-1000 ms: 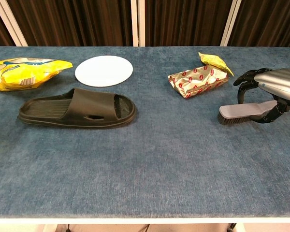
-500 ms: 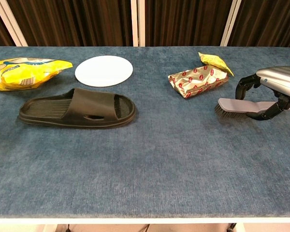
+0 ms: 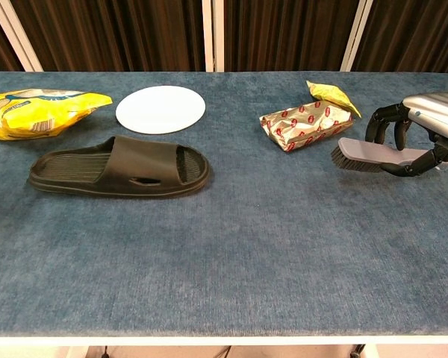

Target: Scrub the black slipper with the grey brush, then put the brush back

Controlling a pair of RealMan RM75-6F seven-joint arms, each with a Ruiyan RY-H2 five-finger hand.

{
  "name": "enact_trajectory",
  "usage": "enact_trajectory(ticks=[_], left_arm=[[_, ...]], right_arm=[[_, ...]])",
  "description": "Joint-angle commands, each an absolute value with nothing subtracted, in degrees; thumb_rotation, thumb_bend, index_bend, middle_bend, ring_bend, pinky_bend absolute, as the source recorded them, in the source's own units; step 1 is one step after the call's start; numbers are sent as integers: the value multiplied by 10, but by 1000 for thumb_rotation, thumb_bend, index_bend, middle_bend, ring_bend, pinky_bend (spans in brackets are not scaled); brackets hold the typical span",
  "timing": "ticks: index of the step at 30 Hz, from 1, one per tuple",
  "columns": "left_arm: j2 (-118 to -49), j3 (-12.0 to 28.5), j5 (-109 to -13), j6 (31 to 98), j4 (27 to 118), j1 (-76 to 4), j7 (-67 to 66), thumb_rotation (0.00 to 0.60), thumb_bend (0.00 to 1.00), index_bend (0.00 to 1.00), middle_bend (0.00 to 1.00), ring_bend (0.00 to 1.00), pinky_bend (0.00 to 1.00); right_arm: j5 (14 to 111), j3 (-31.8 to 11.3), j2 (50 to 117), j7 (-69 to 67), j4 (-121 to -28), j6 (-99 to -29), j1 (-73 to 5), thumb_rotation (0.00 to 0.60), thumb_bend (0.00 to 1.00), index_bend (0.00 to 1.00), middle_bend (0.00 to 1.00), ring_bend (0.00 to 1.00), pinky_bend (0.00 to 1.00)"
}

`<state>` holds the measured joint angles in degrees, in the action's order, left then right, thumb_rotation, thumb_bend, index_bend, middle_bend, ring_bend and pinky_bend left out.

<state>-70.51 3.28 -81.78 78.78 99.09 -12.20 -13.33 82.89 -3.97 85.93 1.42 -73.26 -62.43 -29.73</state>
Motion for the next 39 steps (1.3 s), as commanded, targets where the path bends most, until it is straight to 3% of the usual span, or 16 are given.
enact_trajectory(ticks=[1,9,23,32,39], left_arm=[[-706,33,-818,788,990,-122,-132,211,30,207,280,233,360],[-708,32,-819,787,985,-122,-124,213,30,207,274,233,360],[-700,31,-822,769,988,-131,-93,213,30,207,273,233,360],[-708,36,-828,756,990,-150,-130,208,31,207,273,233,360],[-742,41,-826,693,967,-196,-164,219,68,217,273,233,362]], right_arm=[[830,-40,859,11,-734,-627,-296,600,429,863,563,497,451],[843,-43,858,-21,-737,-648,-291,600,473,895,638,593,646],[849,-50,833,-23,-762,-663,-290,600,477,922,687,634,691],[806,-82,756,95,-912,-646,-302,600,477,939,704,647,700],[756,-119,720,163,-1015,-621,-331,600,477,942,710,656,709]])
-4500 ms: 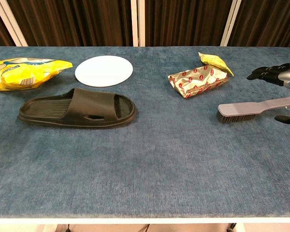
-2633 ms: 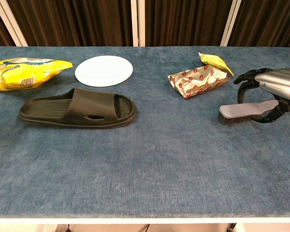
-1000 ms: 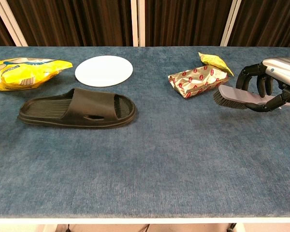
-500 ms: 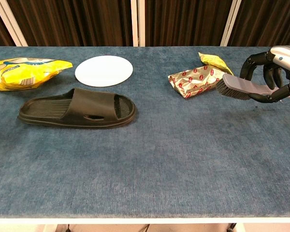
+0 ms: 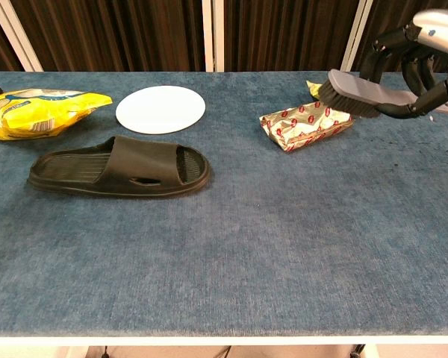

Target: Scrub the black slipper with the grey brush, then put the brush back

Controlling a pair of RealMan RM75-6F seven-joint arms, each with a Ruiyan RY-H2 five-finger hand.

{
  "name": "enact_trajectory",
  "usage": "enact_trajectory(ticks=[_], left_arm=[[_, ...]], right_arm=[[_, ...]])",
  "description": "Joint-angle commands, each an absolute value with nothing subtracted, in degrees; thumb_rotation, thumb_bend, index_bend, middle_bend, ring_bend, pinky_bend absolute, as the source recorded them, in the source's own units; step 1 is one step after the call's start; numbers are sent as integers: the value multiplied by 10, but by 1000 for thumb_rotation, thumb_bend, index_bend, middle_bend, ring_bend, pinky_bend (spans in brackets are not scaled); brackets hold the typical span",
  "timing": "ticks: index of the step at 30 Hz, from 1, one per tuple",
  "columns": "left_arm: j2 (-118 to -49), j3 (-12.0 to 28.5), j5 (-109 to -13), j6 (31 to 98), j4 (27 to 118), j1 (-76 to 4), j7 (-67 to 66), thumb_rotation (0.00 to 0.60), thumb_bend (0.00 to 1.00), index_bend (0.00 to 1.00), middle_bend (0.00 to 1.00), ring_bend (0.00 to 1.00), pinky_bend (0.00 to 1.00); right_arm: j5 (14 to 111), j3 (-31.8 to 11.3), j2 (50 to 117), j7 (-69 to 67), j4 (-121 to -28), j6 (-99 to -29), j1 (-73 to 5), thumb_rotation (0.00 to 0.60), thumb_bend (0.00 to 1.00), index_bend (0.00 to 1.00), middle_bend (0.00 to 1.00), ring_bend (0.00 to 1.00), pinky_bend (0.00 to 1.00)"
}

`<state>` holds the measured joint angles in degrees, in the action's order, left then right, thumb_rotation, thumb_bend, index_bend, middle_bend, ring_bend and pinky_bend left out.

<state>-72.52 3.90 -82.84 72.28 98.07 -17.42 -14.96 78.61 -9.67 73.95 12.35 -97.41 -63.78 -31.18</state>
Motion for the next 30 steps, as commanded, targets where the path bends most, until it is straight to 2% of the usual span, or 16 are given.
enact_trajectory(ticks=[1,5,12,21,30], left_arm=[[-748,42,-825,683,962,-204,-167,226,78,221,274,233,366],[-776,41,-815,638,934,-231,-175,247,103,241,280,234,382],[-819,32,-808,589,884,-263,-171,244,119,244,283,234,387],[-852,25,-833,565,858,-295,-138,244,127,243,284,234,387],[-878,18,-840,549,844,-316,-130,245,129,243,284,234,387]], right_arm=[[750,-122,720,175,-1023,-617,-336,600,477,942,710,656,709],[716,-135,730,220,-1048,-600,-362,600,477,942,710,656,710],[647,-157,752,288,-1069,-584,-408,600,477,946,710,656,710],[543,-171,786,338,-1054,-563,-466,600,477,950,710,656,710],[471,-161,827,381,-1023,-550,-524,600,477,952,711,656,711]])
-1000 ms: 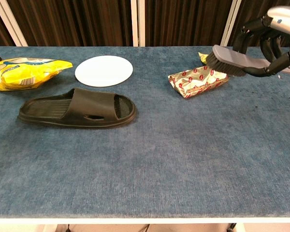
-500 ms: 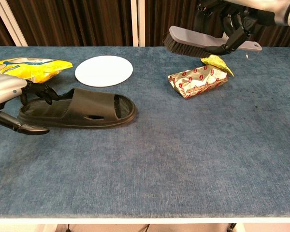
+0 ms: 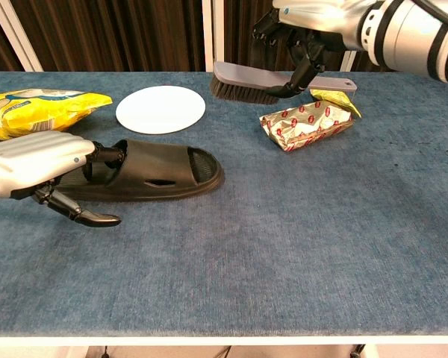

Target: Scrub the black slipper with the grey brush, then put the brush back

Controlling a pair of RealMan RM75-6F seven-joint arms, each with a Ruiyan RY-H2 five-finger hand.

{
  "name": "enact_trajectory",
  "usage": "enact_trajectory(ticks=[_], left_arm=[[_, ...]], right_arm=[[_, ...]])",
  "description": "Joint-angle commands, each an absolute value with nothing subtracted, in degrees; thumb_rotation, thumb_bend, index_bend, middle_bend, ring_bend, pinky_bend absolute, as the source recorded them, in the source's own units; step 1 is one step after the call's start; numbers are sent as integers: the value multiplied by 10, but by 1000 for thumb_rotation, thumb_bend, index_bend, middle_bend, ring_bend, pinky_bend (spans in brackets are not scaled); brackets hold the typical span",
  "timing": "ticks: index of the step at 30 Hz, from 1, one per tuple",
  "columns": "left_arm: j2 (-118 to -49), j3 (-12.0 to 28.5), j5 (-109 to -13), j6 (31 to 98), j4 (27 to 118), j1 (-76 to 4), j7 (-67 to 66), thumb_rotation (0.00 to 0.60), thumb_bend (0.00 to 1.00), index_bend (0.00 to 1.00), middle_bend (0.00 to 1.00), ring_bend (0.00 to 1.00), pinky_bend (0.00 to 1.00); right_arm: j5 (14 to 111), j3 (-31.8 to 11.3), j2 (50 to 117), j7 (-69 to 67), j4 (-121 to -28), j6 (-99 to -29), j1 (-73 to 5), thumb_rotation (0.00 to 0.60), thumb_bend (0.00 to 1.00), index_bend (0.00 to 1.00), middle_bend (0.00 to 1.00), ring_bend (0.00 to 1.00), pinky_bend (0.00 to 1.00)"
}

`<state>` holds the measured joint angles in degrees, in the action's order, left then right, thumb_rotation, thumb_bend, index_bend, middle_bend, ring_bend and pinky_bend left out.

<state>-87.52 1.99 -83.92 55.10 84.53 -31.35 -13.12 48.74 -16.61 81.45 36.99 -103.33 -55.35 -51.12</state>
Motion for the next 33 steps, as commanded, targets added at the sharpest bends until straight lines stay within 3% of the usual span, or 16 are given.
enact_trajectory(ticks=[1,18,33], left_arm=[[-880,17,-840,548,843,-317,-129,245,129,243,284,234,387],[-894,1,-855,554,829,-328,-103,244,133,243,284,234,387],[-904,-6,-864,563,808,-333,-82,241,141,243,284,234,387]], right_arm=[[466,-159,832,383,-1018,-549,-528,600,477,952,711,656,711],[393,-145,903,416,-950,-527,-613,600,477,954,712,657,713],[345,-130,918,414,-929,-497,-662,600,478,964,712,657,714]])
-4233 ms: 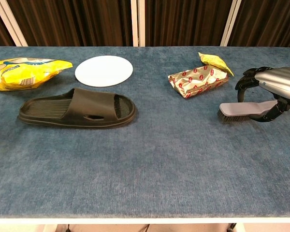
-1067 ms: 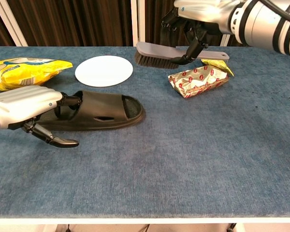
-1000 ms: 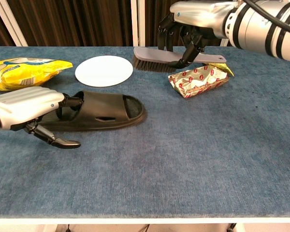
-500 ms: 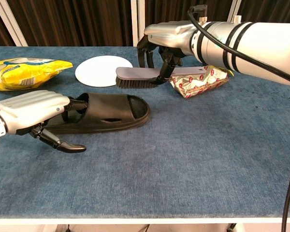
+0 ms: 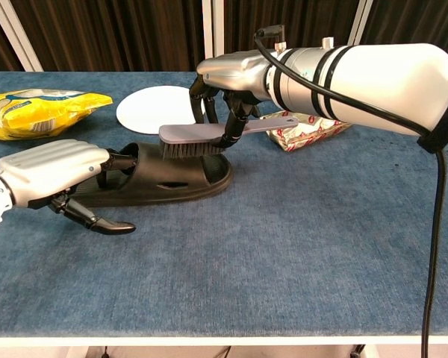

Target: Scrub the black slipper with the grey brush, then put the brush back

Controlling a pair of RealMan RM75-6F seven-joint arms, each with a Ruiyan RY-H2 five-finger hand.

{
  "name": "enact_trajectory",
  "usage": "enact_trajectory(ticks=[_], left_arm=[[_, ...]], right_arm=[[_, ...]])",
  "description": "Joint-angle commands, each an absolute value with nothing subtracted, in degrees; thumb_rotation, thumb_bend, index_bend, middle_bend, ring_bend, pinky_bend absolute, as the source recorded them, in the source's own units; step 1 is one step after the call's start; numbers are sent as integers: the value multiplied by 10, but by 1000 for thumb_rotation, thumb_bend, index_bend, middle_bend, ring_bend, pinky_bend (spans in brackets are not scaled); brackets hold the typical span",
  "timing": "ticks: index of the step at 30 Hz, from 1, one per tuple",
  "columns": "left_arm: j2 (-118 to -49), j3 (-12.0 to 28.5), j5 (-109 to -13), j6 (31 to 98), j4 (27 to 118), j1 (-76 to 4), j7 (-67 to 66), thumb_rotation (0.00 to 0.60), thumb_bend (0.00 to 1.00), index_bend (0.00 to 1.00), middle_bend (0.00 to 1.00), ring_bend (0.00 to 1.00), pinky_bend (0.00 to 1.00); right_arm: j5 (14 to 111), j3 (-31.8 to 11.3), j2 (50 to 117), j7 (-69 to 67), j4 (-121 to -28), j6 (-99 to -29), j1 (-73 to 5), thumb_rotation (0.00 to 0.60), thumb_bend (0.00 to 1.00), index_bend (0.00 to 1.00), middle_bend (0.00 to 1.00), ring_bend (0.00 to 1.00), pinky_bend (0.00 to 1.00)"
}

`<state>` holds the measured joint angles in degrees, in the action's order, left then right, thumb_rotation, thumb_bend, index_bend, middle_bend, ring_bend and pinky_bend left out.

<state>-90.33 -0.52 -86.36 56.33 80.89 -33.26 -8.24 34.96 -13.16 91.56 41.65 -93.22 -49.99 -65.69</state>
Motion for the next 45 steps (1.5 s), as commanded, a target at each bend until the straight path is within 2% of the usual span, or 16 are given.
enact_trajectory(ticks=[1,16,28,33,39,45], left_arm=[[-904,-6,-864,563,808,-333,-82,240,141,243,284,234,387],[-904,-15,-865,565,806,-332,-72,242,141,243,284,233,386],[-900,-18,-864,564,806,-333,-62,243,141,243,283,234,385],[-900,-19,-863,564,805,-334,-58,245,142,243,283,233,386],[-904,-19,-864,561,801,-336,-54,241,142,243,283,234,386],[-911,-21,-864,557,794,-338,-50,241,142,243,284,234,385]], right_arm=[[344,-130,920,414,-926,-495,-665,600,479,965,712,657,714],[315,-121,946,419,-876,-492,-708,600,482,972,712,657,714],[318,-125,991,438,-805,-540,-725,600,486,975,713,658,714],[344,-131,986,428,-820,-554,-718,600,495,977,713,658,714],[399,-120,928,382,-892,-493,-702,600,531,982,711,657,714],[420,-95,902,371,-914,-454,-702,600,562,986,710,657,714]])
